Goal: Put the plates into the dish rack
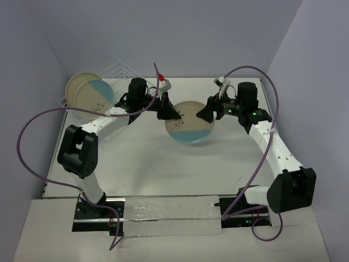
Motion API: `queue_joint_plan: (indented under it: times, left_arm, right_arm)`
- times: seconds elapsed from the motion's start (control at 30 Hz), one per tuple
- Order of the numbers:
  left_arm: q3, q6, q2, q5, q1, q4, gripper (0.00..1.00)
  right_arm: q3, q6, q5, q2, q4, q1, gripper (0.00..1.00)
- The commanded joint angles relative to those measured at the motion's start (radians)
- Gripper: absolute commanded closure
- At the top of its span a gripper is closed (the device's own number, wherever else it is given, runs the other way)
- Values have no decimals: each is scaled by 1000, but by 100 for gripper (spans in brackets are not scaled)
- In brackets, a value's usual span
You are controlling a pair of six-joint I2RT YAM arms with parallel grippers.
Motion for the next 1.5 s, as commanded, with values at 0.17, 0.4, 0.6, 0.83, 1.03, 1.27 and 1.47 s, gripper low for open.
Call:
queue_joint_plan:
  times: [0.17,0.4,0.6,0.83,1.03,1.27,1.47]
  left_arm:
    - [160,0,-115,-356,81,43,100]
    - [333,219,-167,-515,181,-157,100]
    - [364,350,-240,-595,294,-180,100]
    - [415,543,-232,-273,539,-334,100]
    - [384,576,-213,-224,692,-351,100]
    - [312,708,-215,-217,729,-446,100]
    - [276,810,-201,-172,760,-542,100]
  right_arm:
    - [69,127,342,-43,34,-6,19]
    - [-67,274,592,-169,63,-6,17]
    - [-207,401,808,-283,166,-8,12]
    - [-239,395,772,-292,179,-8,1]
    - [-238,384,805,-292,152,-9,0]
    - [-248,369,867,-282,106,-9,0]
    - [-255,355,894,-276,94,-9,0]
